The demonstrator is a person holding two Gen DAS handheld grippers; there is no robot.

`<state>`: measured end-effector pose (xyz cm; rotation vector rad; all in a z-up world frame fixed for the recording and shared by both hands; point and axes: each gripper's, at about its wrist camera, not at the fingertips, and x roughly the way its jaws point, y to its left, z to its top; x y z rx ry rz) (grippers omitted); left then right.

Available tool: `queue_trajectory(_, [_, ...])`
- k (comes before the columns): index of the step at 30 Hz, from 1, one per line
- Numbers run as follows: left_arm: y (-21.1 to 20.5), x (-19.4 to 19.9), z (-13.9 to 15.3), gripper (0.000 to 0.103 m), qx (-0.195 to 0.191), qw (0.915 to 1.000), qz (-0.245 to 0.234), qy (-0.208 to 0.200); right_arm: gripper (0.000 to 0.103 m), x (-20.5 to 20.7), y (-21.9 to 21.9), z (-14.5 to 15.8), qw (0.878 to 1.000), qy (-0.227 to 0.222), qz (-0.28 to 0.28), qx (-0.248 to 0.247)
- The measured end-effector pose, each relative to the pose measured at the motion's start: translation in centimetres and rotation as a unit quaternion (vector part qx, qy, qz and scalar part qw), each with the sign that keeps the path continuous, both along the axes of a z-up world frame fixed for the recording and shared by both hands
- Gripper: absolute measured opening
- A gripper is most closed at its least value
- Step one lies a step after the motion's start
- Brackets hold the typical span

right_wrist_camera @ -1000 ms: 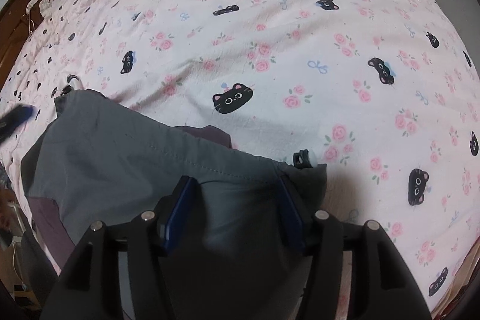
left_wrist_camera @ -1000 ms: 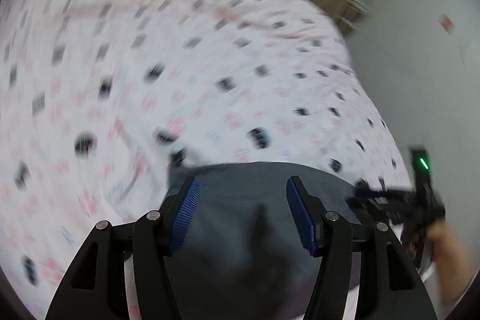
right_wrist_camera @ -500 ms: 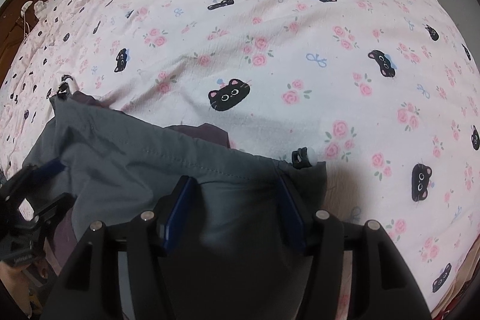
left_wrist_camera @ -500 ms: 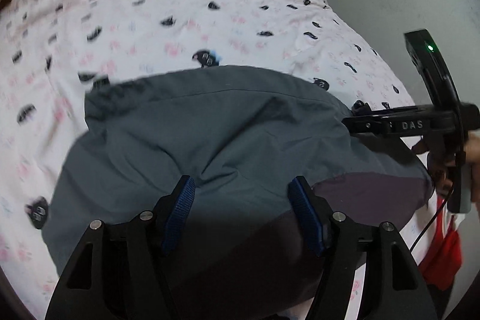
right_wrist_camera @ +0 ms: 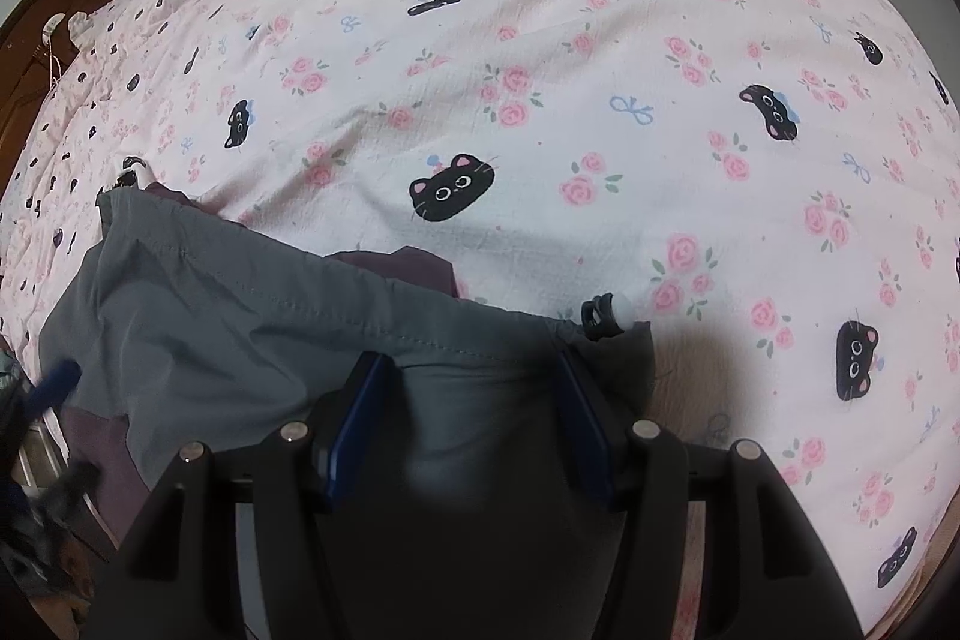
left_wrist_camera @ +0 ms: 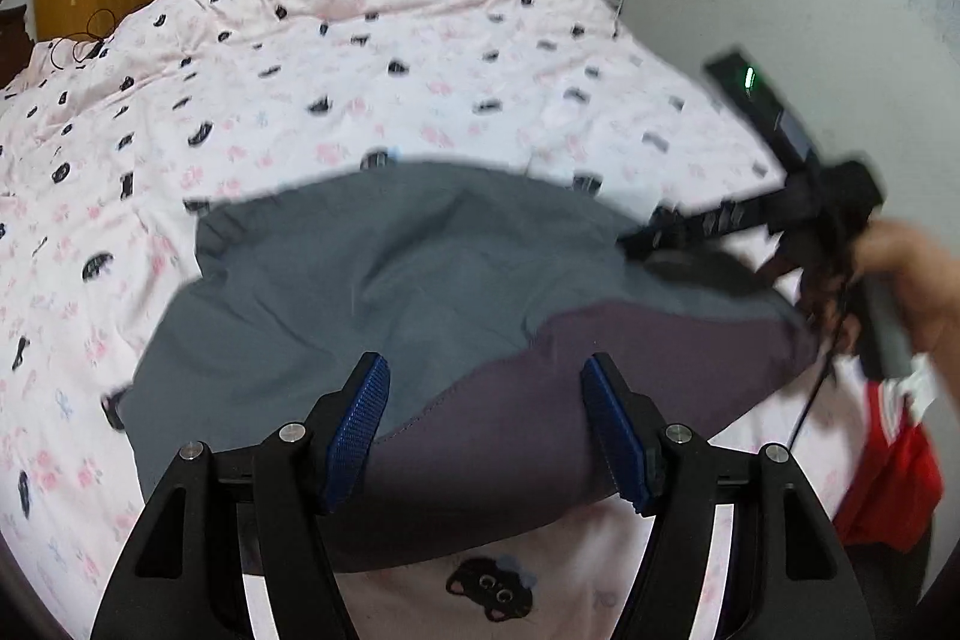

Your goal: Fold clothes

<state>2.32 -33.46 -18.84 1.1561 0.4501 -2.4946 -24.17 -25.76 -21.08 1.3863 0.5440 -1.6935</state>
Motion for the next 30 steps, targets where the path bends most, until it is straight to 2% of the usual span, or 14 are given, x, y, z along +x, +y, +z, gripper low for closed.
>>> queue_trajectory(2, [-0.1, -0.1, -1.5, 0.068, 0.004, 0.9999, 0.003, -0.009, 0.059, 0.1, -0.1, 0.0, 1.000, 0.003, 0.000, 0.002])
queue_trajectory(5, [-0.9, 0.1, -2.3, 0.068, 0.032, 0.9995, 0.004, -0.004, 0.059, 0.2, -0.1, 0.0, 1.000, 0.007, 0.000, 0.004])
queue_trajectory(7, [-1.3, 0.4, -1.3, 0.068, 0.046, 0.9989, 0.006, 0.003, 0.059, 0.3, 0.0, 0.0, 1.000, 0.010, -0.003, 0.003])
queue_trajectory(12, [-2.1, 3.1, 2.3, 0.068, 0.015, 0.9969, 0.048, 0.060, 0.060, 0.3, 0.2, -0.1, 1.000, 0.005, -0.009, -0.005])
queue_trajectory(16, [-2.1, 3.4, 2.3, 0.068, 0.034, 0.9961, 0.045, 0.068, 0.060, 0.3, 0.2, -0.2, 1.000, 0.004, -0.011, -0.008])
queue_trajectory(20, [-0.5, 2.1, 0.8, 0.068, 0.022, 0.9988, 0.021, 0.039, 0.060, 0.2, 0.2, -0.2, 1.000, 0.003, -0.011, -0.008])
queue_trajectory(23, [0.8, 0.9, -1.0, 0.072, -0.025, 0.9995, 0.021, 0.000, 0.060, 0.2, 0.2, -0.1, 1.000, 0.005, -0.010, -0.008])
queue_trajectory(25, [0.6, 0.9, -1.7, 0.073, -0.022, 0.9994, 0.028, -0.003, 0.060, 0.2, 0.3, 0.3, 1.000, 0.005, -0.012, -0.010])
queue_trajectory(27, [0.3, 1.1, -1.8, 0.073, -0.009, 0.9994, 0.033, 0.002, 0.061, 0.1, 0.7, 1.5, 0.999, -0.002, -0.022, -0.031])
queue_trajectory(30, [0.0, 1.6, -0.7, 0.073, 0.003, 0.9991, 0.037, 0.018, 0.074, 0.0, 3.4, 4.3, 0.993, -0.025, -0.056, -0.106])
